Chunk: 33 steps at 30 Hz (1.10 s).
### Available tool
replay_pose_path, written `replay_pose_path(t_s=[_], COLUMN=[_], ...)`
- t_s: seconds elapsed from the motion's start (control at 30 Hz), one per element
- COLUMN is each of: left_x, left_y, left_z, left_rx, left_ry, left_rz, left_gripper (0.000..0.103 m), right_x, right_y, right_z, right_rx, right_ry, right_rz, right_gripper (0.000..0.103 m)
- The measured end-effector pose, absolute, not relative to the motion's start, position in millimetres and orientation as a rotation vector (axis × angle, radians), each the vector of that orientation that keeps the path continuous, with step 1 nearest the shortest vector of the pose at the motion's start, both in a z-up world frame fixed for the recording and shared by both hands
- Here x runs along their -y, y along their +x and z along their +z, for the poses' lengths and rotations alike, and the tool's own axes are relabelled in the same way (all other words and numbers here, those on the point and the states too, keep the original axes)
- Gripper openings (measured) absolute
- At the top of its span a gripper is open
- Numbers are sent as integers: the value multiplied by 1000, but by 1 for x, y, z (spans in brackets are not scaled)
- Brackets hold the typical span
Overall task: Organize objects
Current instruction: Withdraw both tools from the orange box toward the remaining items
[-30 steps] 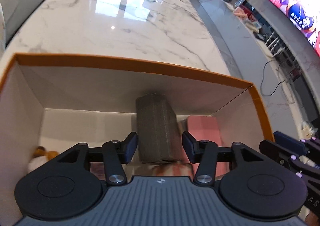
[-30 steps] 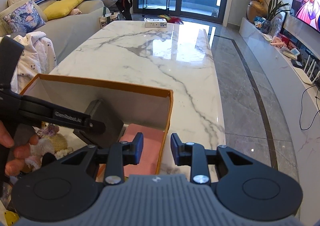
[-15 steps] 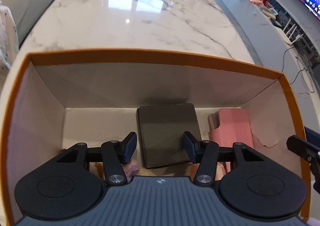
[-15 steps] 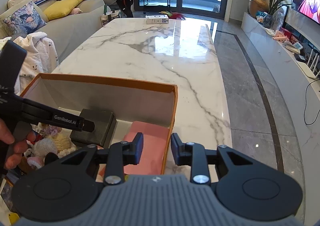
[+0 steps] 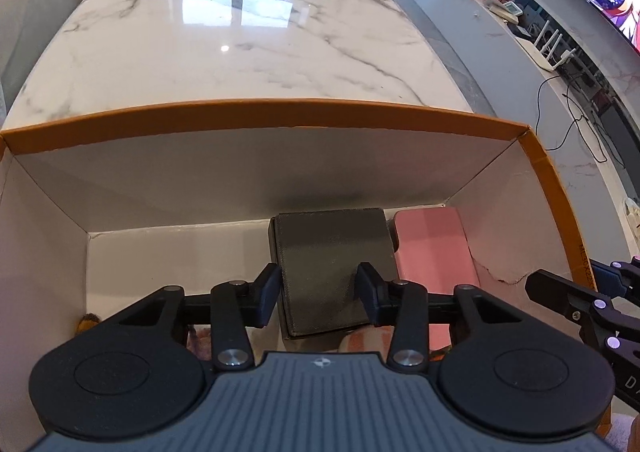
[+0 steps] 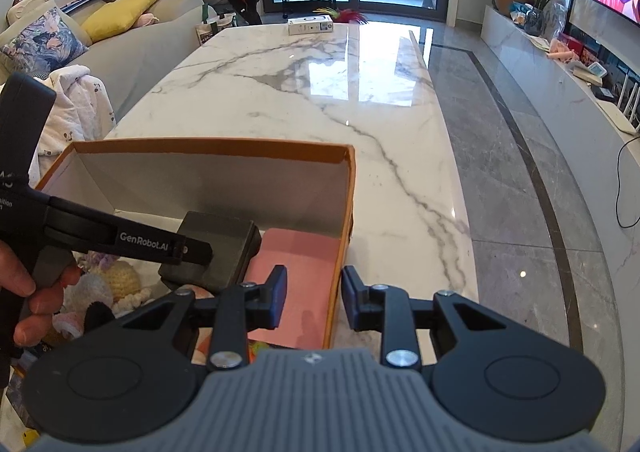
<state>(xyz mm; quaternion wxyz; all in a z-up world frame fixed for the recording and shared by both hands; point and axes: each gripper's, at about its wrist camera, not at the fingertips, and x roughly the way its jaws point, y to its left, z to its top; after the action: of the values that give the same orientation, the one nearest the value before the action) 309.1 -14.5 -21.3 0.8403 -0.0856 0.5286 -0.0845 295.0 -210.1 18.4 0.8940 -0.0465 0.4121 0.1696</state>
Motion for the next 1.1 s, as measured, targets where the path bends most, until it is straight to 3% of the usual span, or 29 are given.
replay_pose_path(t_s=[0.2, 0.6, 0.8, 0.9, 1.1], left_x=[7, -4, -29, -46, -76], left_y=[283, 137, 89, 71, 41], left_z=[12, 93, 77, 62, 31], left_rx=[-982, -719, -772, -800, -860], left_ry=[-207, 1, 0, -33, -84], left_rz=[-172, -284, -208, -164, -84], left_gripper=[48, 49, 51, 59, 60], right_x=[212, 207, 179, 159, 122], right_y=[281, 180, 128, 104, 64], right_z=[31, 81, 63, 46, 6], right_rx=[-829, -653, -682, -717, -791], right_ry=[-79, 9, 78, 98, 63], right_rz=[348, 467, 602, 653, 700], right_gripper=[32, 41, 48, 54, 59])
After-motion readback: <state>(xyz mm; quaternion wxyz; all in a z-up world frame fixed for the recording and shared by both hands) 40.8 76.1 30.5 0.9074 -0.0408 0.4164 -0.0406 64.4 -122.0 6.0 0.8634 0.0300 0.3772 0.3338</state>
